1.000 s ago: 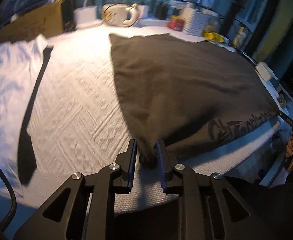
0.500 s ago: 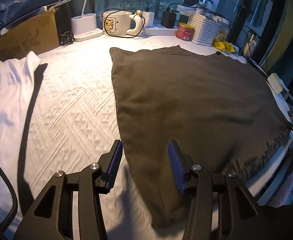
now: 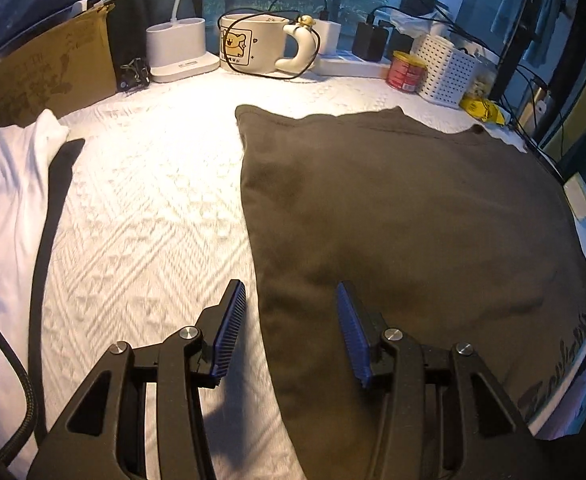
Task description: Fold small clothes
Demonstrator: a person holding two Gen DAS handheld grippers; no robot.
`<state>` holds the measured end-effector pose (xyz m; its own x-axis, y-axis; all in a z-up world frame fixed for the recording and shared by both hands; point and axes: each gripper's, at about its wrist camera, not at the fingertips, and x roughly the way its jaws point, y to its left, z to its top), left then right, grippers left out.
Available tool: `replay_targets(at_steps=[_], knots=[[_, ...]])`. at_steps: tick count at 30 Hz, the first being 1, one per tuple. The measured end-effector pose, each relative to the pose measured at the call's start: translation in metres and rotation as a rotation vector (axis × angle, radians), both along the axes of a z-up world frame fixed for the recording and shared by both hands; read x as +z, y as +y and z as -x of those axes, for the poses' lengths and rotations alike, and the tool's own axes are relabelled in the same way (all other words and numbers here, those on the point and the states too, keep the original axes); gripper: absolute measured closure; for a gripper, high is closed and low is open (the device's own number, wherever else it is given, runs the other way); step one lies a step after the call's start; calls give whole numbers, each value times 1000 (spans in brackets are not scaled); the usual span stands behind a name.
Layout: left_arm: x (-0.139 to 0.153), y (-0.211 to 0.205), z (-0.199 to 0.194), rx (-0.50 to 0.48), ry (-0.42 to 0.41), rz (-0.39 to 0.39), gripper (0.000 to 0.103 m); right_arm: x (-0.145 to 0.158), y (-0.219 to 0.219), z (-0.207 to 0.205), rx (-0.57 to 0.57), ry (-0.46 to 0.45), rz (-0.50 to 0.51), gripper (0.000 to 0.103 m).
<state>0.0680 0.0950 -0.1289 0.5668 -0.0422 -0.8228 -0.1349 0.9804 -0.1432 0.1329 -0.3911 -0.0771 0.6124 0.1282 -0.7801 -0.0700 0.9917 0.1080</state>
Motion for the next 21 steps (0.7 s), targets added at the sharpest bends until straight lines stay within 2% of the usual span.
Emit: replay_targets(at_steps=[12,14,21], knots=[[-2,9,-31,-1,-11,-20,57,-5,1,-87,-20,23,-19,66],[-3,10,-36,-1,-15,-26,60,-5,2,-100,-17,33,-10,66],[-3,9,-45,-18,-7,-48,61,-17,21,-132,54,93,-5,66]])
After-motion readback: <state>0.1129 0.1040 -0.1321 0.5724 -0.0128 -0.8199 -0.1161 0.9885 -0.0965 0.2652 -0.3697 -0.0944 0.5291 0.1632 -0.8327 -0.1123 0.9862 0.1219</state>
